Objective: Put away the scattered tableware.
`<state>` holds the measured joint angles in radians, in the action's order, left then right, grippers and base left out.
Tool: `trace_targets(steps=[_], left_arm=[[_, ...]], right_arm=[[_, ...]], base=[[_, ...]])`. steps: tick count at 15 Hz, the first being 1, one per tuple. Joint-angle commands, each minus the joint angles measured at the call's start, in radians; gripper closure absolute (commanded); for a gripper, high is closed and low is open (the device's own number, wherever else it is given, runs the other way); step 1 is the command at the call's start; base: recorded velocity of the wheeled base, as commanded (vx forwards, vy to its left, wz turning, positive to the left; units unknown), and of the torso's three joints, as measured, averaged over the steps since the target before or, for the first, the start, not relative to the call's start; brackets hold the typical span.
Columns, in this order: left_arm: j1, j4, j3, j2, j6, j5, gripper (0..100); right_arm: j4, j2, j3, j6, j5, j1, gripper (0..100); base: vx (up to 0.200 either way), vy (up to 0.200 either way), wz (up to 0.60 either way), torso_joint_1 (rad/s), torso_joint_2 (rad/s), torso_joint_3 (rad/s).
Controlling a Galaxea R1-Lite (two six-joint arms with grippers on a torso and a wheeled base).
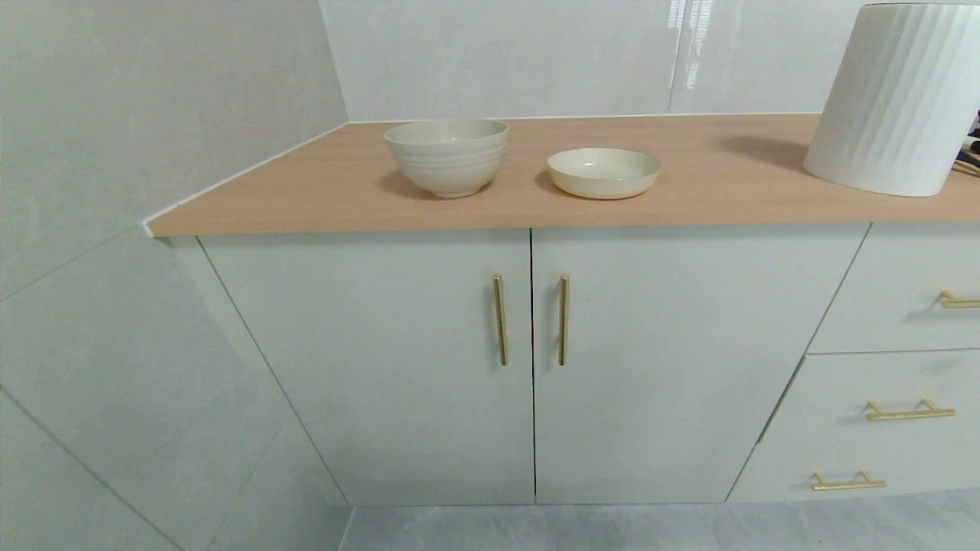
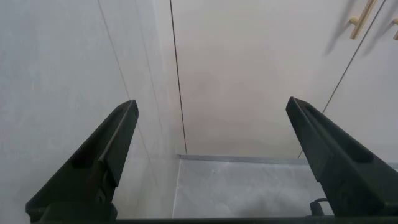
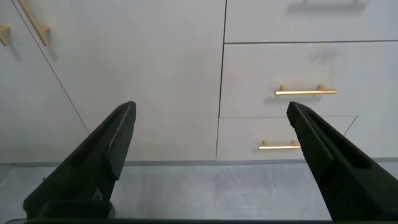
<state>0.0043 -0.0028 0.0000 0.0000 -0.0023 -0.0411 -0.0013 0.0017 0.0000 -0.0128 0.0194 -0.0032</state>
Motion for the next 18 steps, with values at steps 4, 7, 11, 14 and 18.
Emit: trace_targets(steps=[4,7,11,14,18], left_arm=[[0.000,0.000,0.000,0.000,-0.001,0.000,0],[0.000,0.000,0.000,0.000,-0.001,0.000,0],[-0.001,0.000,0.000,0.000,-0.001,0.000,0],[0.000,0.000,0.000,0.000,-0.001,0.000,0],[0.000,0.000,0.000,0.000,-0.001,0.000,0]], right_arm=[[-0.003,0.000,-0.002,-0.049,-0.002,0.002,0],[-0.003,0.116,-0.229,0.054,-0.125,0.040,0],[0.000,0.666,-0.414,0.017,-0.374,0.080,0],[-0.048,0.998,-0.575,0.027,-0.395,0.327,0],[-0.258,1.314,-0.607,0.071,-0.349,0.500,0]], base=[[0.000,0.000,0.00,0.000,0.00,0.000],[0.000,0.000,0.00,0.000,0.00,0.000],[0.000,0.000,0.00,0.000,0.00,0.000],[0.000,0.000,0.00,0.000,0.00,0.000],[0.000,0.000,0.00,0.000,0.00,0.000]])
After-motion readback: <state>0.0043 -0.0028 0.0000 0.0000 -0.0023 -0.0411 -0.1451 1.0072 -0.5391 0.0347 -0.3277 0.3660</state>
